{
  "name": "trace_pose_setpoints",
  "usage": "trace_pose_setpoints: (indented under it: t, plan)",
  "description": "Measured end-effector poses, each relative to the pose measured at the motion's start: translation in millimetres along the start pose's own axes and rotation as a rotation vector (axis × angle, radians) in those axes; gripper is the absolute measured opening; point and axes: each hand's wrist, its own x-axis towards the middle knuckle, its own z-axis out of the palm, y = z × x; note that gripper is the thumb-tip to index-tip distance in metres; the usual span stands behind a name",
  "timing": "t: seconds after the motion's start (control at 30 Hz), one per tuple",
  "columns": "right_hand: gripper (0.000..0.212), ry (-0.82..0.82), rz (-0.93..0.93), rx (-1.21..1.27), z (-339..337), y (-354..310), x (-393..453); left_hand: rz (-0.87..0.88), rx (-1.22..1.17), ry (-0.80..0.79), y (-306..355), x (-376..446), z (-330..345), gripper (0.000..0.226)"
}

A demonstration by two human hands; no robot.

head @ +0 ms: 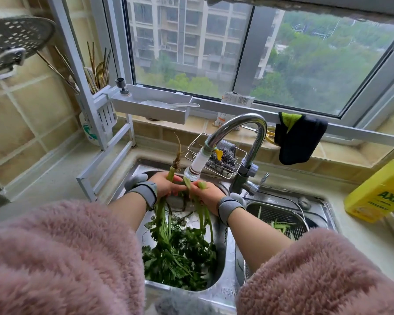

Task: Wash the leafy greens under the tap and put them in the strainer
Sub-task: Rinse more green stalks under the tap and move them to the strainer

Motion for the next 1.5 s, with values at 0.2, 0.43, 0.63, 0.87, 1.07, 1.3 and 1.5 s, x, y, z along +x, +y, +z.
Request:
trace_pose_setpoints:
  t: [0.2, 0.43, 0.63, 0.87, 1.07, 1.3, 1.5]
  plan:
    - [0.024, 0.027, -0.045, -0.019, 3.6, -2.6, -2.0, -0.067, 0.002, 0.038, -9.0, 2.8, -4.1, 0.009]
    - [0.041, 0.068, -0.033, -0.200, 3.2, 5.9, -0.3, -0.114, -0.031, 0.021, -18.9, 4.4, -4.9, 0.008]
    - [0.052, 0.091, 0.042, -0.064, 9.1, 9.3, 3.1, -0.117, 0.031, 0.017, -22.4, 2.5, 1.6, 0.009]
    - [0.035, 0.135, 0.082, 0.130, 9.4, 7.3, 4.0, -0.168, 0.039, -0.002, -27.0, -2.1, 2.4, 0.008]
    - [0.032, 0.156, 0.101, 0.127, 11.3, 3.9, 5.3, -0.166, 0.038, 0.026, -22.1, -8.5, 8.7, 0.019]
    - [0.044, 0.201, 0.172, 0.128, 2.8, 2.4, -0.1, -0.141, -0.120, 0.050, -23.8, -12.6, 12.2, 0.023]
    - [0.027, 0.092, 0.136, 0.108, 3.3, 3.9, -11.8, -0.088, -0.116, 0.073, -26.9, -16.2, 8.5, 0.024]
